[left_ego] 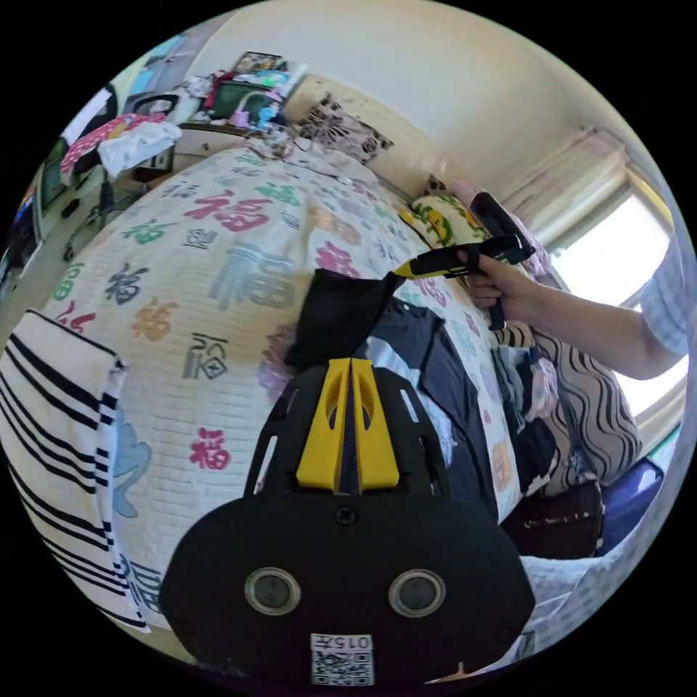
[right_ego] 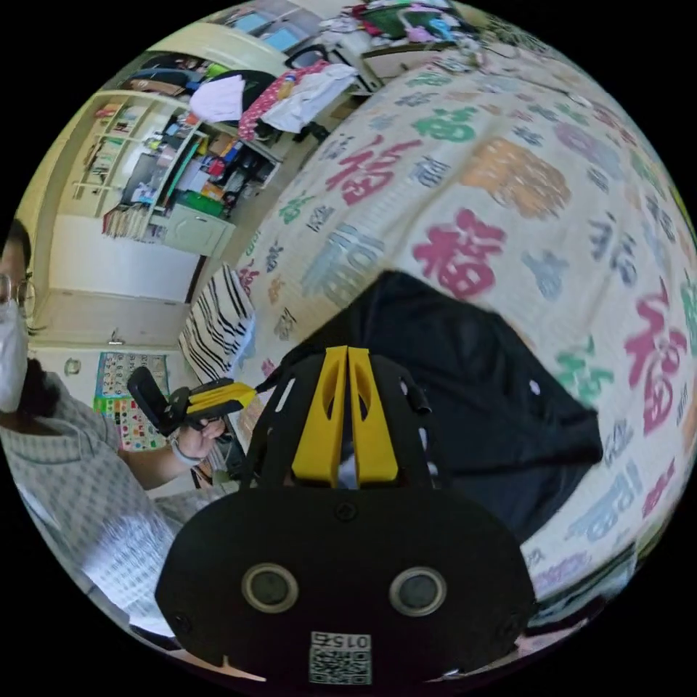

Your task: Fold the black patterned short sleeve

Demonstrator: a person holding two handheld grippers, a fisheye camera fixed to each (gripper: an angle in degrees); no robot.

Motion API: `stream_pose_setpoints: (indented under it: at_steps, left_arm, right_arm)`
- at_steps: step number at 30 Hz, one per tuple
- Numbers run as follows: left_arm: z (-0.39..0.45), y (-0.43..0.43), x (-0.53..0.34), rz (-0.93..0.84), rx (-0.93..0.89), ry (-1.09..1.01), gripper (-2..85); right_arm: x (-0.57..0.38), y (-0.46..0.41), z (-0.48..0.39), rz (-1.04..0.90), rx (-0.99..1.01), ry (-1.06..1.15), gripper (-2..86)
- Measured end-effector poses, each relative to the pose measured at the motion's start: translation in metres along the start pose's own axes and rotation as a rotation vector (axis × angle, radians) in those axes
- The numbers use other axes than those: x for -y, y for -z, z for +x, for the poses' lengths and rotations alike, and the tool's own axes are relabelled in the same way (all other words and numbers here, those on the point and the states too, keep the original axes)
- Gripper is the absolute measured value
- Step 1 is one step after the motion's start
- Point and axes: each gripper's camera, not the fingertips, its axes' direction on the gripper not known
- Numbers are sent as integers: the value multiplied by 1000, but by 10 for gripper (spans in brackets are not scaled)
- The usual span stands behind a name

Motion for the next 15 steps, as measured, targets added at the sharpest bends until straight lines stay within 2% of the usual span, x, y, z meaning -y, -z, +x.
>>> stream_pose_setpoints:
  at_steps: [6, 11, 15]
  left_arm:
    - [34, -50, -15, -182, -27, -85, -7]
    - [45, -83, -18, -306, -27, -140, 5]
    - [43, -110, -16, -483, -176, -136, 72]
  right_arm:
    - [-48, -6, 44, -49, -54, -135, -10]
    - [-58, -12, 68, -116, -60, -144, -7]
    - [-60, -6, 88, -194, -51, -217, 30]
